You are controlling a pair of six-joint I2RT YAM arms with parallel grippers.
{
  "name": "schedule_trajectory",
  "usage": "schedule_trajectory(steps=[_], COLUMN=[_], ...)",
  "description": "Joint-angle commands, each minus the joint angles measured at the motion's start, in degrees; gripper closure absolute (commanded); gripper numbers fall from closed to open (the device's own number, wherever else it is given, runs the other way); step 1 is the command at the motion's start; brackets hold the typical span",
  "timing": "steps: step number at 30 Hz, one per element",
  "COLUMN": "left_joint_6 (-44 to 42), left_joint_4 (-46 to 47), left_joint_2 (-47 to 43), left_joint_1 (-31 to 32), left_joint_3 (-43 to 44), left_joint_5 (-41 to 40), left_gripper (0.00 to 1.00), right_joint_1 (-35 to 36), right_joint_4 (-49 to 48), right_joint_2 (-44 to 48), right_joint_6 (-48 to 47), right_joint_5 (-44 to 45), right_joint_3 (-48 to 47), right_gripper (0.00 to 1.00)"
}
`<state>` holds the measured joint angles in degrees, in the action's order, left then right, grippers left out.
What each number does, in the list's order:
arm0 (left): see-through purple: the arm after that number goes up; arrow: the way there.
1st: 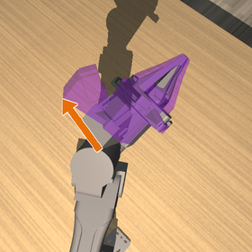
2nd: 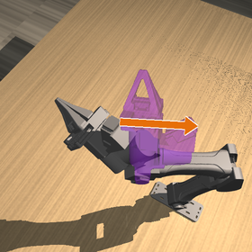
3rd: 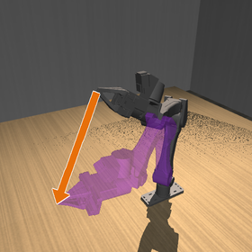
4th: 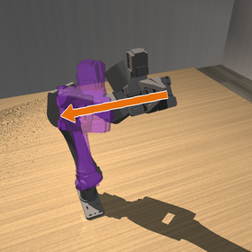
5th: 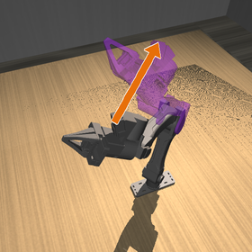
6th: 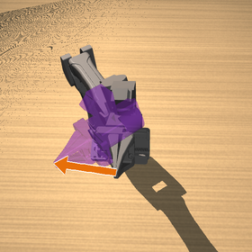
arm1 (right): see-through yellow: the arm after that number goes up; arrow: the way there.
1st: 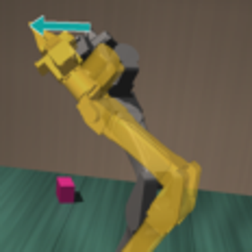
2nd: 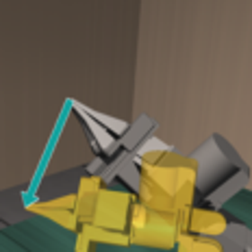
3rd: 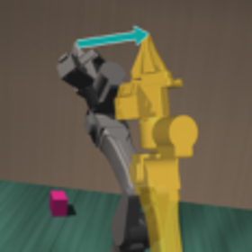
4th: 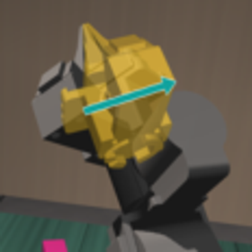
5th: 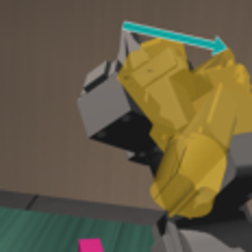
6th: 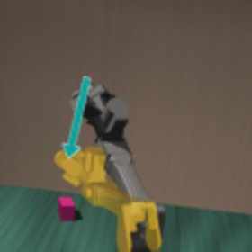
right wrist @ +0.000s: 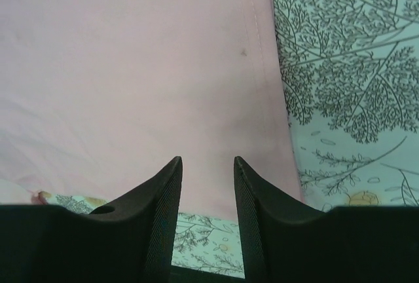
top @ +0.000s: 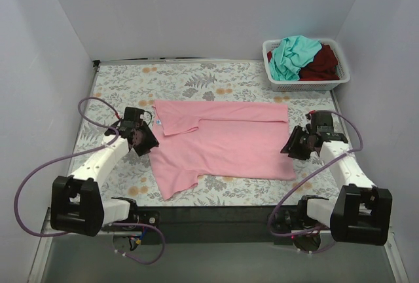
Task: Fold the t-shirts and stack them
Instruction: Fold the tshirt
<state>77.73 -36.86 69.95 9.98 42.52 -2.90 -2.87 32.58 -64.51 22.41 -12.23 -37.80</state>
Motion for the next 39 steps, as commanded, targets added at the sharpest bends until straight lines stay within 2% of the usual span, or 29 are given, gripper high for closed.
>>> schedule_trajectory(steps=[1,4,7,19,23,26,29,33,34,36,39], left_joint_6=[1.4,3.6,4.5,4.6,4.4,4.1,2.8,1.4,1.0,1.2,2.4], left_joint_4=[1.7,4.9,6.7,8.3,7.3,6.0,3.1,-1.2,-2.5,-4.2,-6.6], left_joint_2=[4.8,8.9,13.8,26.4,29.3,27.8,23.3,15.3,13.8,9.8,7.4], left_joint_1=[0.0,-0.2,-1.1,-4.3,-4.7,-4.7,-4.7,-4.4,-3.7,-2.5,0.0], left_joint_3=[4.9,5.5,6.2,11.7,15.1,16.7,16.6,13.3,11.3,9.2,5.9], left_joint_5=[2.6,2.8,2.8,2.8,2.8,2.8,3.7,0.5,-0.4,-2.2,-4.7], left_gripper=[0.64,0.73,0.74,0.74,0.75,0.74,0.68,0.62,0.61,0.60,0.58], right_joint_1=[0.1,0.1,0.1,0.1,0.1,0.1,0.6,2.7,6.4,9.5,13.6], right_joint_4=[-8.4,-11.8,-13.9,-18.8,-19.0,-17.5,-12.6,-6.1,-4.3,-2.8,-0.7], right_joint_2=[-3.5,-7.2,-11.5,-25.7,-31.7,-33.7,-31.5,-24.0,-20.1,-16.3,-9.9], right_joint_6=[-1.1,-1.2,-1.6,-2.3,-3.1,-4.9,-5.7,-6.5,-6.9,-7.5,-6.7], right_joint_5=[-2.0,-1.9,-3.0,0.0,1.8,2.6,1.9,4.0,5.2,9.8,11.2], right_joint_3=[-3.2,-4.2,-5.4,-11.1,-16.8,-21.5,-23.5,-19.8,-18.4,-14.3,-10.4], right_gripper=[0.56,0.56,0.56,0.56,0.57,0.55,0.54,0.50,0.48,0.44,0.43])
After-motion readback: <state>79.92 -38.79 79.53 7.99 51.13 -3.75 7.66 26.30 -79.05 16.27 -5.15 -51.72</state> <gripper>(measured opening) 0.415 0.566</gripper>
